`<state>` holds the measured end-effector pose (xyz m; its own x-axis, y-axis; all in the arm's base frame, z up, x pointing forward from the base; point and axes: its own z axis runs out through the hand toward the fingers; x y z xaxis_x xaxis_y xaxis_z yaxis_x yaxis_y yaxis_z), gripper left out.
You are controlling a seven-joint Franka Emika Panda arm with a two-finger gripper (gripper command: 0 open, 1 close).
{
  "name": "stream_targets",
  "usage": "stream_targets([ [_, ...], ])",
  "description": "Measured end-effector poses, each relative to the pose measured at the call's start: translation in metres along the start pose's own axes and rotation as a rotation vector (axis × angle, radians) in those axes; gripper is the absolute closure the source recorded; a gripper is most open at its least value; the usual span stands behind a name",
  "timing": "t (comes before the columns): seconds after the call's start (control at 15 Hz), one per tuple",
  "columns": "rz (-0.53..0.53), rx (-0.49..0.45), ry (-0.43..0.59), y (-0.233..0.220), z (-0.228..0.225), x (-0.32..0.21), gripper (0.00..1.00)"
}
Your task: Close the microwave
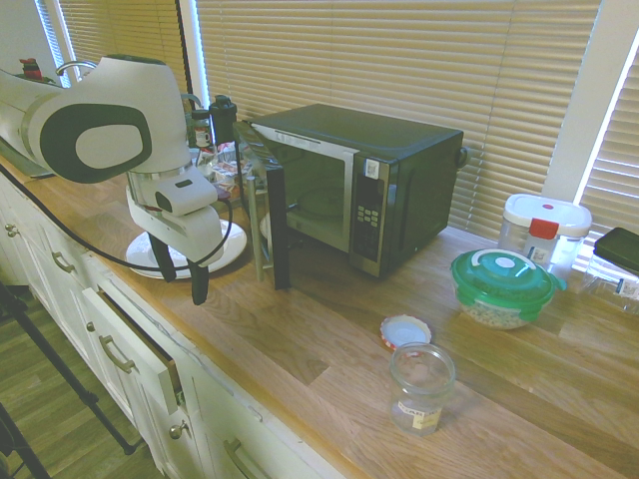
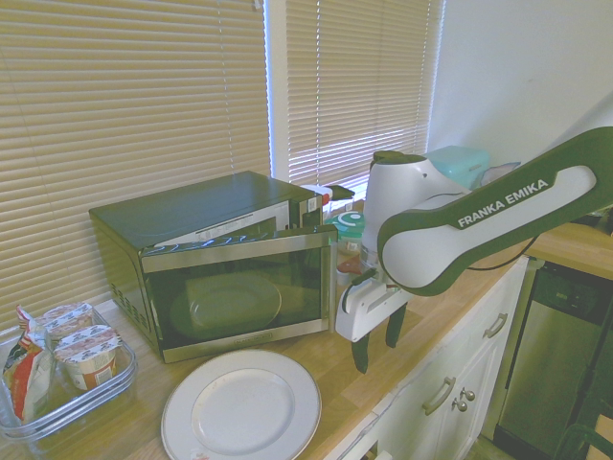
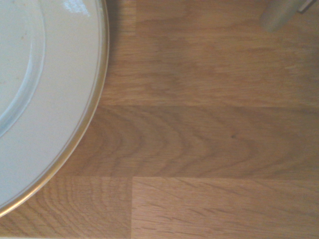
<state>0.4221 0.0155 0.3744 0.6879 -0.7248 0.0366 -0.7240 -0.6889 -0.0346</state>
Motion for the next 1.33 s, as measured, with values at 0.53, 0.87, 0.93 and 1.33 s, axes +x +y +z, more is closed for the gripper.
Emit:
stream_targets([
  [0.53, -0.020, -0.029, 0.020, -0.049, -0.027, -0.007, 0.00],
  [0.87, -0.034, -0.035, 0.044, -0.083, -0.051, 0.000, 0.00],
  [0.93, -0.040, -0.036, 0.051, -0.091, -0.056, 0.000, 0.00],
  [1.33, -0.027, -0.037, 0.050, -0.134, -0.075, 0.021, 0.00],
])
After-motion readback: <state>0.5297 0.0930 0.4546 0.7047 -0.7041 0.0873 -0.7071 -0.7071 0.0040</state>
